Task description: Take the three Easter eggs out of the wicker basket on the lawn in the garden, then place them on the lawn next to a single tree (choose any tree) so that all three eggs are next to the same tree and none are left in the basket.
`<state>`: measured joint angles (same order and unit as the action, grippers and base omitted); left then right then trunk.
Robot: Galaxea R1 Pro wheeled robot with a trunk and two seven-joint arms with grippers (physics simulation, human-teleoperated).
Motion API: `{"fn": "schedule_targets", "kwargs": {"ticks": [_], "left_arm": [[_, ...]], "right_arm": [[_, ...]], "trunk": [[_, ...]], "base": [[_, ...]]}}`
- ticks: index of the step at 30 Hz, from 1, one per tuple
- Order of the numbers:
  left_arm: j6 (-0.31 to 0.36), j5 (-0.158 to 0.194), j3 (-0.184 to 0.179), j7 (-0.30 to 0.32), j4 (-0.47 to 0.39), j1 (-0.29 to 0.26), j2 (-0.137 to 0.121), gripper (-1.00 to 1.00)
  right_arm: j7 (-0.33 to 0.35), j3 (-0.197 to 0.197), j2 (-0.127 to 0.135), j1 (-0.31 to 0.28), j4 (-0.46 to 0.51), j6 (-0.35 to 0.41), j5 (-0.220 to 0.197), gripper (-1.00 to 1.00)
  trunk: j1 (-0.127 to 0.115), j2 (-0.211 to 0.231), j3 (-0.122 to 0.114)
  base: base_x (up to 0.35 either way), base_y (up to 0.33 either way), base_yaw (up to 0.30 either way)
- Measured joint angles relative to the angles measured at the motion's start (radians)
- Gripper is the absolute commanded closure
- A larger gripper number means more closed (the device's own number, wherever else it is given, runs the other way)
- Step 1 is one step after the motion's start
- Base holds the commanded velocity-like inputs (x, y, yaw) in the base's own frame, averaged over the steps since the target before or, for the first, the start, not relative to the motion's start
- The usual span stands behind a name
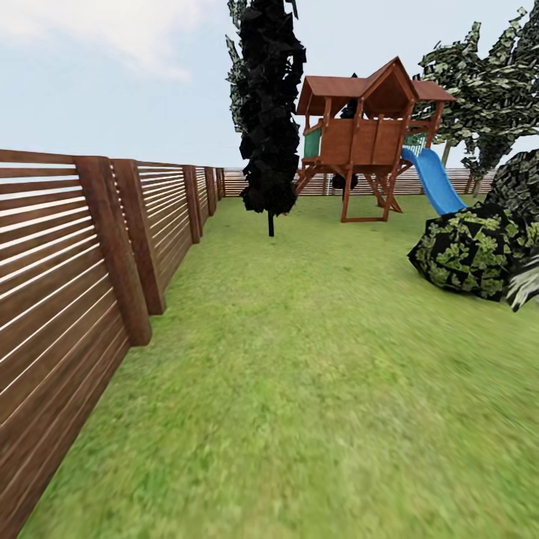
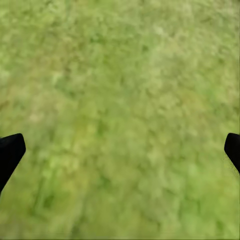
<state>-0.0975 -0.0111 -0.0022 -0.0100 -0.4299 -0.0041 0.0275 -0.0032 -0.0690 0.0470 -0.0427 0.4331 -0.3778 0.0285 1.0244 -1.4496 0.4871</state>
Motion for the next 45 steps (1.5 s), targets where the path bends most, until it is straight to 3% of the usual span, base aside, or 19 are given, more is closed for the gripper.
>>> {"fn": "schedule_targets", "kwargs": {"ticks": [21,23,25,27,36,45], "left_arm": [[-0.002,0.001,0.004,-0.001,-0.007,0.0,-0.008,-1.0],[-0.014,0.004,0.006,-0.016,-0.008,0.0,-0.01,-1.0],[-0.023,0.009,0.008,-0.081,-0.008,0.0,-0.011,-1.0],[-0.034,0.01,0.008,-0.106,-0.008,0.0,-0.012,-1.0],[-0.05,0.011,0.008,-0.114,-0.008,0.0,-0.012,-1.0],[-0.128,0.011,0.008,-0.114,0.001,0.0,-0.013,-1.0]], "right_arm": [[-0.004,0.003,0.007,0.0,0.013,0.047,0.0,-1.0],[-0.004,0.003,0.007,-0.001,0.013,0.048,0.001,-1.0],[-0.004,0.003,0.007,-0.001,0.013,0.049,0.002,-1.0],[-0.004,0.003,0.006,-0.001,0.012,0.049,0.002,-1.0],[-0.004,0.003,0.002,0.0,0.01,0.049,0.002,-1.0],[-0.005,0.008,0.0,-0.001,-0.003,0.049,-0.019,-1.0]], "trunk": [[0.0,0.0,0.0],[0.0,0.0,0.0],[0.0,0.0,0.0],[0.0,0.0,0.0],[0.0,0.0,0.0],[0.0,0.0,0.0]], "base": [[0.335,0.0,0.0],[0.335,0.0,0.0],[0.335,0.0,0.0],[0.335,0.0,0.0],[0.335,0.0,0.0],[0.335,0.0,0.0]]}}
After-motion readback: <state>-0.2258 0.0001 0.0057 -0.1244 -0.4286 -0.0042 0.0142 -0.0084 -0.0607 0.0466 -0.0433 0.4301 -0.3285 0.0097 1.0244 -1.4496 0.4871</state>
